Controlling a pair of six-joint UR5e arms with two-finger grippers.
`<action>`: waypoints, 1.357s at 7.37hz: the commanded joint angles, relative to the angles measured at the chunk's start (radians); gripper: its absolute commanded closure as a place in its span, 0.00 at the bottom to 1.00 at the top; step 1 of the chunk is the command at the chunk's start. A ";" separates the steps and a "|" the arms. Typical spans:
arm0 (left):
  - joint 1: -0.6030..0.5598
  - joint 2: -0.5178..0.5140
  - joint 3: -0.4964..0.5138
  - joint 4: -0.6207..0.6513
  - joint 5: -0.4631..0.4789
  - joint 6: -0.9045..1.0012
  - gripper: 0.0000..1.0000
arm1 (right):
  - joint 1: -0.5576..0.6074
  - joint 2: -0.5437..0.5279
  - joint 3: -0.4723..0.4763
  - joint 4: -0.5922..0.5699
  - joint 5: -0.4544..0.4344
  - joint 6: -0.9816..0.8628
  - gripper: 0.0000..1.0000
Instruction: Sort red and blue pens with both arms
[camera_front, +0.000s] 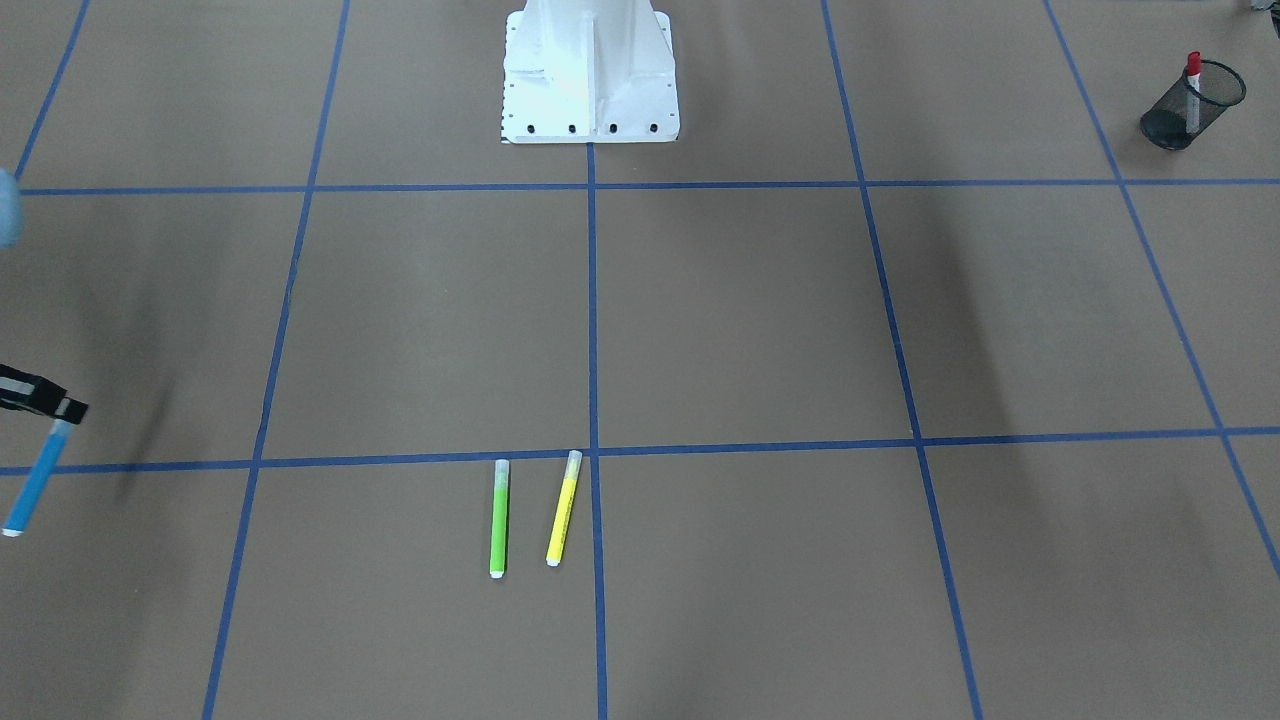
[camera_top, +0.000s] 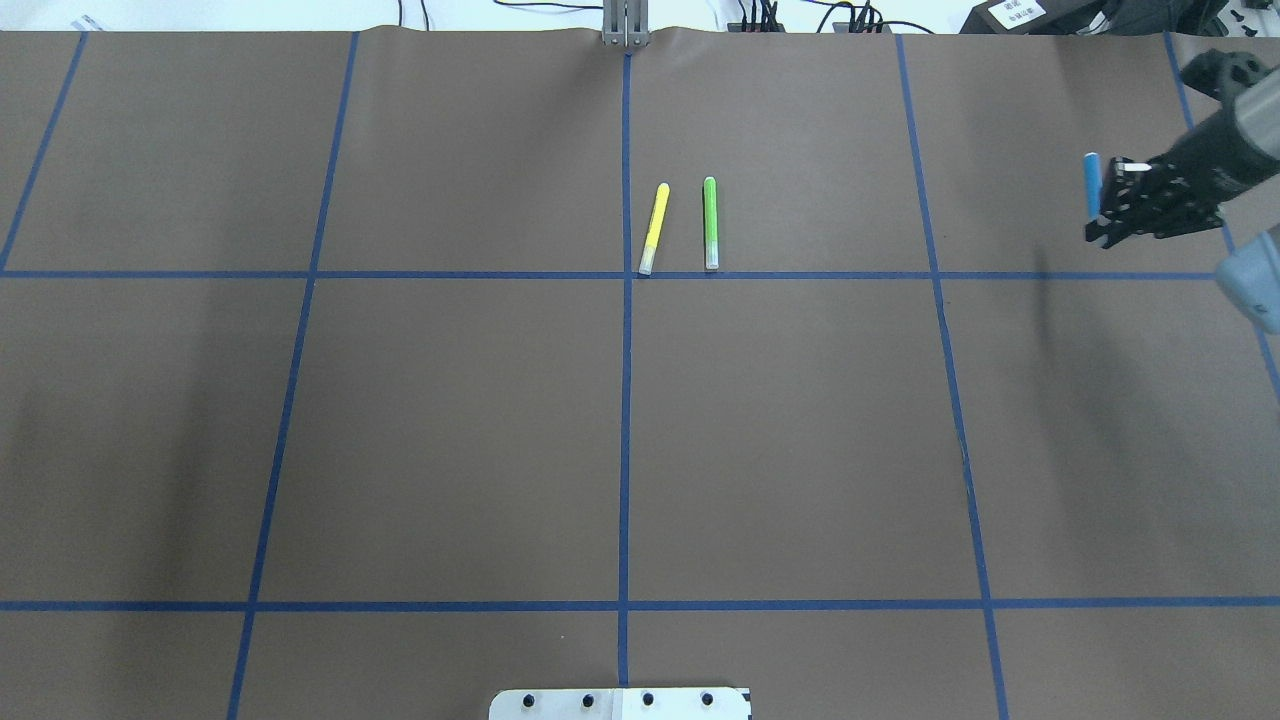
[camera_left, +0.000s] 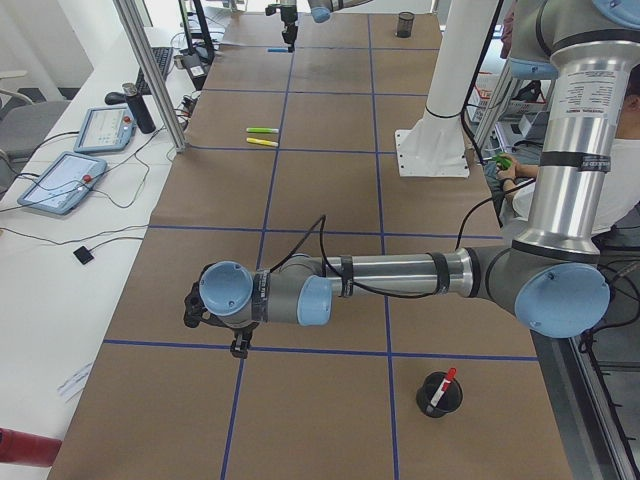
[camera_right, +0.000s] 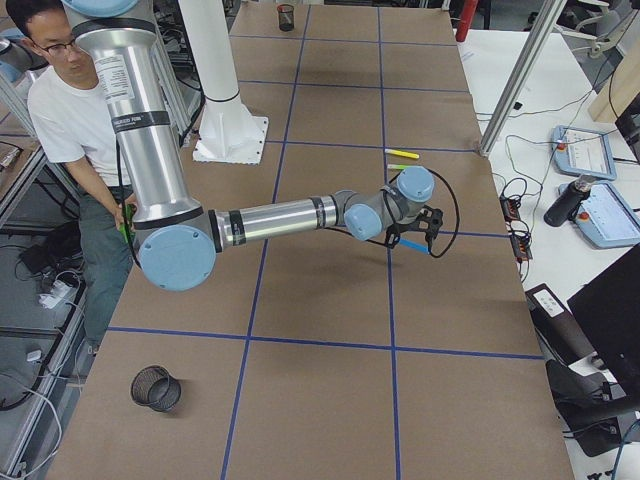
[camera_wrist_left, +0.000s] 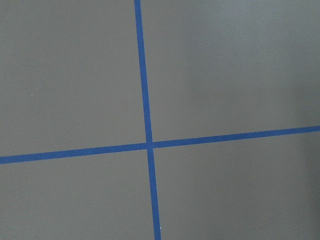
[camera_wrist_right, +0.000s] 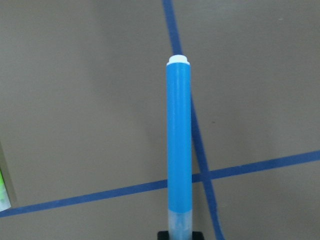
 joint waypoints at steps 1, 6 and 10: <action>0.000 0.000 -0.002 0.000 -0.001 0.000 0.00 | 0.096 -0.157 0.004 -0.004 -0.162 -0.337 1.00; 0.000 0.000 -0.002 0.000 -0.001 0.000 0.00 | 0.306 -0.325 0.006 -0.296 -0.356 -1.018 1.00; 0.000 0.000 -0.002 -0.002 0.001 0.005 0.00 | 0.350 -0.370 0.218 -0.939 -0.492 -1.316 1.00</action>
